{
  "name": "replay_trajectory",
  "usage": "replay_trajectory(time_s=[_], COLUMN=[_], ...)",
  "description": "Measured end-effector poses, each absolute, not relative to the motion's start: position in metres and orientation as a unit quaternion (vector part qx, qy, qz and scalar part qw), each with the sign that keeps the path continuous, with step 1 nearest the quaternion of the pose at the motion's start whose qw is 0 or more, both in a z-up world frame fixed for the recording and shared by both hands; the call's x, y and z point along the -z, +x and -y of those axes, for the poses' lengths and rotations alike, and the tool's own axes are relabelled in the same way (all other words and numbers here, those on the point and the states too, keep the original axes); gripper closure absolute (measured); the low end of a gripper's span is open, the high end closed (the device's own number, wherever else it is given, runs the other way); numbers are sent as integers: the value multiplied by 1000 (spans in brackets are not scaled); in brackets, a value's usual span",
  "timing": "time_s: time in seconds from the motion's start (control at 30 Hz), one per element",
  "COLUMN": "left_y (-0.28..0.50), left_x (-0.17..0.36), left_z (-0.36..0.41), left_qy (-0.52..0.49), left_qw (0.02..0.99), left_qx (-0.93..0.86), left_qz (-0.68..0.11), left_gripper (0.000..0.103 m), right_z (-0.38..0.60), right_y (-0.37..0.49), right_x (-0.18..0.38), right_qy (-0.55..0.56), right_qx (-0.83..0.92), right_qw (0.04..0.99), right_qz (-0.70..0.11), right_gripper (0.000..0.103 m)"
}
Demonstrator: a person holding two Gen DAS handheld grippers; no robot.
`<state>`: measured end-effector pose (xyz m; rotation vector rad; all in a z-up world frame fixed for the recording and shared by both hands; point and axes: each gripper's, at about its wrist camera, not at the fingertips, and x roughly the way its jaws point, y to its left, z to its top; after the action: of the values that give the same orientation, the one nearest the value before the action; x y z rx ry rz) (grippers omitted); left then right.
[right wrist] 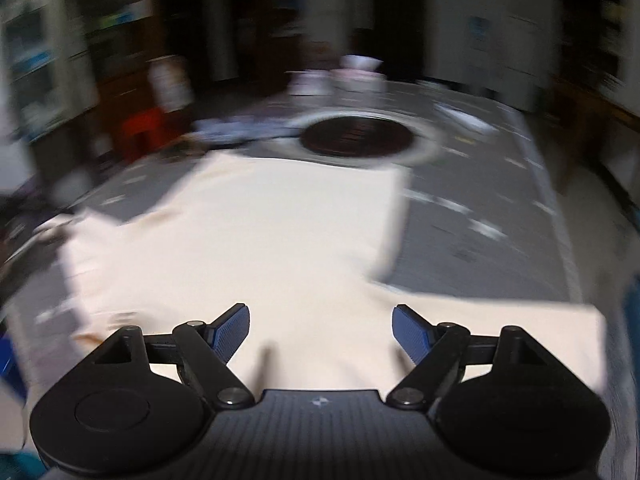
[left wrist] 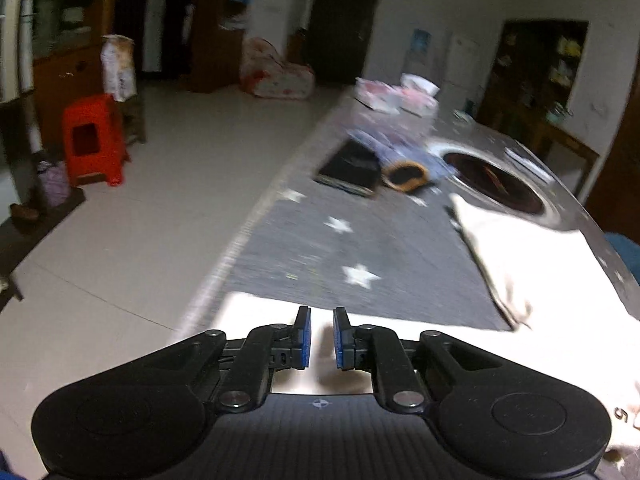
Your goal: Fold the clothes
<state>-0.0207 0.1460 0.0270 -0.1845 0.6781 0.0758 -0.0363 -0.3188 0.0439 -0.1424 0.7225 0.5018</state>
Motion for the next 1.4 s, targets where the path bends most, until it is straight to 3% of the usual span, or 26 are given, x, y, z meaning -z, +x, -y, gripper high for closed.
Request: replay_trajectory(time_s=[0.1, 0.17, 0.27, 0.43, 0.53, 0.7, 0.83, 1.03, 1.2, 1.27, 1.3, 1.4], left_y=[-27, -28, -25, -21, -14, 1, 13, 14, -7, -17, -22, -35], left_x=[-28, -26, -20, -15, -18, -25, -28, -19, -23, -26, -27, -26], left_z=[-155, -156, -155, -154, -154, -156, -157, -163, -173, -176, -177, -178], left_qy=[-70, -54, -37, -18, -6, 18, 30, 10, -28, -44, -54, -82], left_qw=[939, 939, 936, 938, 939, 942, 942, 936, 939, 938, 936, 932], left_qx=[-73, -79, -68, -46, -39, -39, -40, -47, -71, -89, -101, -121], left_qz=[-329, -332, -344, -344, -341, -333, -332, -347, -336, -333, -333, -332], left_gripper=[65, 63, 66, 92, 95, 95, 95, 92, 87, 75, 64, 62], right_z=[273, 242, 196, 144, 126, 111, 104, 99, 109, 116, 119, 128], right_y=[-41, -43, -50, -53, -50, -41, -40, -54, -57, -55, -54, -51], right_x=[-50, -51, -49, -41, -37, -22, -15, -14, -23, -28, -30, -35], right_qy=[-105, -126, -154, -198, -206, -203, -196, -209, -192, -181, -177, -164], right_qx=[-329, -381, -438, -480, -487, -474, -480, -509, -512, -505, -500, -490], right_qw=[874, 852, 819, 788, 783, 783, 779, 760, 765, 773, 777, 787], right_qz=[-342, -336, -338, -331, -328, -347, -354, -345, -342, -340, -339, -337], right_gripper=[32, 38, 48, 60, 67, 89, 95, 94, 81, 73, 71, 61])
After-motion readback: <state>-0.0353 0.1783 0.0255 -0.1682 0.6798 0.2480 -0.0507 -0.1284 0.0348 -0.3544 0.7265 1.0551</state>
